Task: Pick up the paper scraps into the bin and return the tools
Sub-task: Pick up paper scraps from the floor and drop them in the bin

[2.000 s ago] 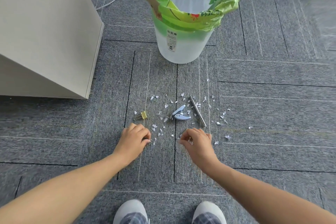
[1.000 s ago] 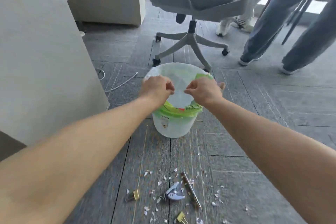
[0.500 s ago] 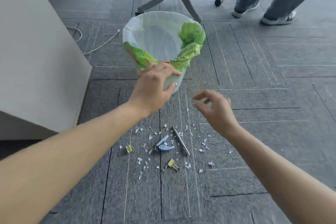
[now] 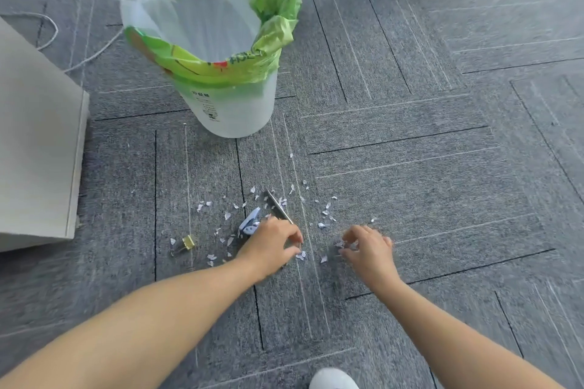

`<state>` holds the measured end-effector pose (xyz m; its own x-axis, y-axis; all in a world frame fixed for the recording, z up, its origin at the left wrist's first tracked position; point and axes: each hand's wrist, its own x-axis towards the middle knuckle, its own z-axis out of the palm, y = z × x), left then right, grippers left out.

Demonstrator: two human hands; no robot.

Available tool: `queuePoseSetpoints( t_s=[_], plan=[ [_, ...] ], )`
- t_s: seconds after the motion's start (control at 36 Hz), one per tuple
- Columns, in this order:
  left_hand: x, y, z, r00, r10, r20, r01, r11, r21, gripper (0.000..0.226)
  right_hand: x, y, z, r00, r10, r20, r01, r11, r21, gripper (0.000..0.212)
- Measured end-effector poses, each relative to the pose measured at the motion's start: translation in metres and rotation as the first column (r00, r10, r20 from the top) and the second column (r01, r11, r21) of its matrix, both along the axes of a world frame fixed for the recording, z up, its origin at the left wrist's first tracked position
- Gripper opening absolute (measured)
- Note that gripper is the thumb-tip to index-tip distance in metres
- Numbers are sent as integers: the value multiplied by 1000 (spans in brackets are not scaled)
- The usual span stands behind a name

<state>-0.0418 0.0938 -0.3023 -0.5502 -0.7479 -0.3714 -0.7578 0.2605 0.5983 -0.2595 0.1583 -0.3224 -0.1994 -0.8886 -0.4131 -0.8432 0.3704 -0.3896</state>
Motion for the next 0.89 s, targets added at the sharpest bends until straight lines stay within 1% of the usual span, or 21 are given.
queuePoseSetpoints(
  t_s=[0.11, 0.22, 0.36, 0.44, 0.5, 0.64, 0.81, 0.89],
  plan=[
    [2, 11, -11, 997, 58, 40, -58, 998, -11, 14, 6, -2, -4, 1000, -13, 4, 13, 1000, -16, 22],
    [0, 20, -18, 993, 72, 95, -64, 995, -80, 23, 5, -4, -5, 999, -35, 4, 35, 999, -16, 16],
    [-8, 25, -21, 991, 93, 92, -82, 990, -116, 25, 6, -5, -6, 1000, -22, 12, 22, 1000, -9, 14],
    [-10, 24, -22, 989, 123, 79, -115, 988, -107, 24, 6, -4, -6, 1000, -17, 26, 18, 1000, -10, 15],
    [-11, 24, -22, 985, 157, 72, -151, 984, -90, 24, 6, -3, -6, 999, -19, 30, 19, 1000, -9, 13],
    [-13, 27, -23, 982, 168, 88, -160, 982, -98, 26, 8, -3, -4, 1000, -8, 29, 8, 1000, -6, 6],
    [-21, 36, -27, 965, 242, 103, -230, 966, -118, 27, 9, -4, -2, 999, 5, 32, -6, 1000, 12, 11],
    [-22, 39, -27, 959, 265, 104, -252, 960, -122, 24, 11, -4, -2, 998, 0, 68, -2, 1000, 27, 15]
  ],
)
